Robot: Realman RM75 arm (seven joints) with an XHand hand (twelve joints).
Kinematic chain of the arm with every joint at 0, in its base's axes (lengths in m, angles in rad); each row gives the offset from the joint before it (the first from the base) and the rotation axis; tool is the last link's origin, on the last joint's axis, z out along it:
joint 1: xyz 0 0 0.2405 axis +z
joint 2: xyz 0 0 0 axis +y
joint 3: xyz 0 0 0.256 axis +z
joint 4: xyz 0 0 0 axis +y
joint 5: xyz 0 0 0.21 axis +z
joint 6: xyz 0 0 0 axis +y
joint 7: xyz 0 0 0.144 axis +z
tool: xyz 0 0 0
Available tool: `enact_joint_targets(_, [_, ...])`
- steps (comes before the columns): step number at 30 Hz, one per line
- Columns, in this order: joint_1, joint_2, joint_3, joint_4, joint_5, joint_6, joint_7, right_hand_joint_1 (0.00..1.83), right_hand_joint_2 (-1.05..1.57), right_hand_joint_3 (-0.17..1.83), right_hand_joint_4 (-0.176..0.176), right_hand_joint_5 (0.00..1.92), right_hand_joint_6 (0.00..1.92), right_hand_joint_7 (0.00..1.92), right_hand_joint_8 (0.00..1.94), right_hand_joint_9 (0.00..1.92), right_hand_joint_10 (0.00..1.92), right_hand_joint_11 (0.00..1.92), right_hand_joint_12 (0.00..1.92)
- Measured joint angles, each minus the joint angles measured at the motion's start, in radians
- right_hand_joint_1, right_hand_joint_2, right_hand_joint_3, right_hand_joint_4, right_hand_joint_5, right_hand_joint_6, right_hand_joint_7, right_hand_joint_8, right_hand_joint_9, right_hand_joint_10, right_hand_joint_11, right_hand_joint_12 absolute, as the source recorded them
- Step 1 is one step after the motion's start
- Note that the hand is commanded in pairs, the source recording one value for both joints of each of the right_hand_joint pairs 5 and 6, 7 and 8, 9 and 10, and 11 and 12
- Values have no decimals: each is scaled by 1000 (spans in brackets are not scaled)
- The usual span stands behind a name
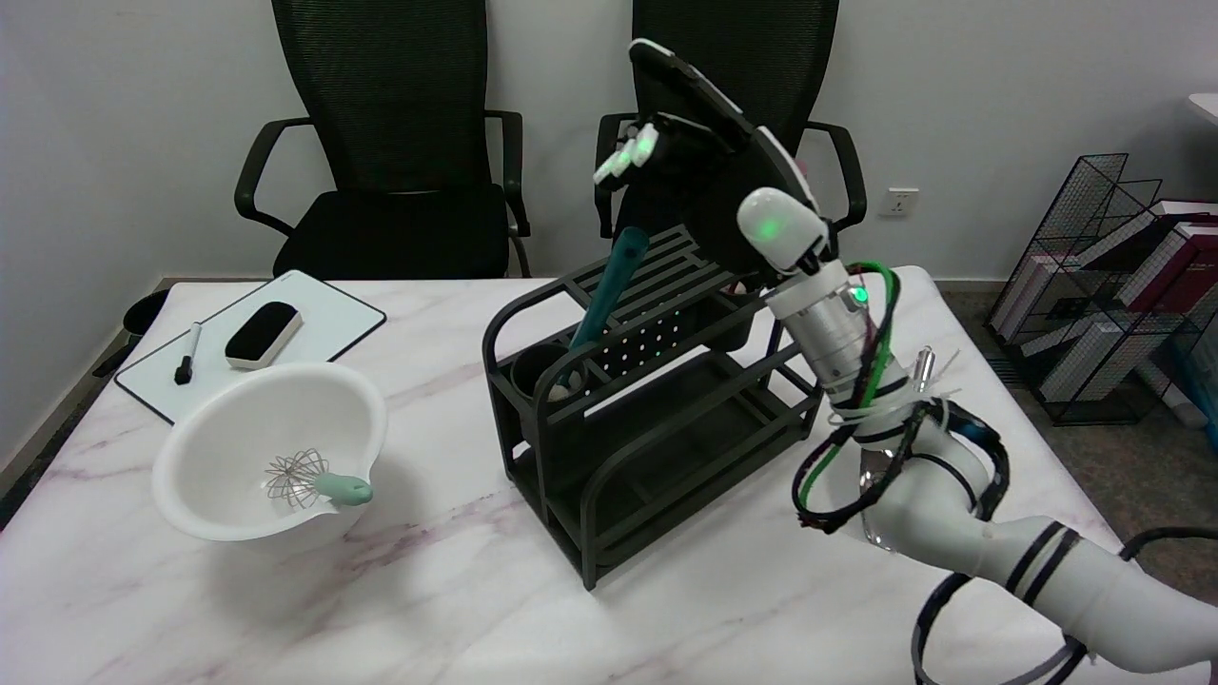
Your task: Pick up the blue sponge bottle brush.
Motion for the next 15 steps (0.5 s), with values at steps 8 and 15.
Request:
enact_joint_targets(8, [86,-60,-44,-65,-10,-43,2,1099,-192,917,0,264,264,983,983,919,919,879,879])
enact_joint_targets(15, [158,-98,-67,-144,-19,-53,4,1107,-221,958,0,161,161,923,923,901,901,892,892])
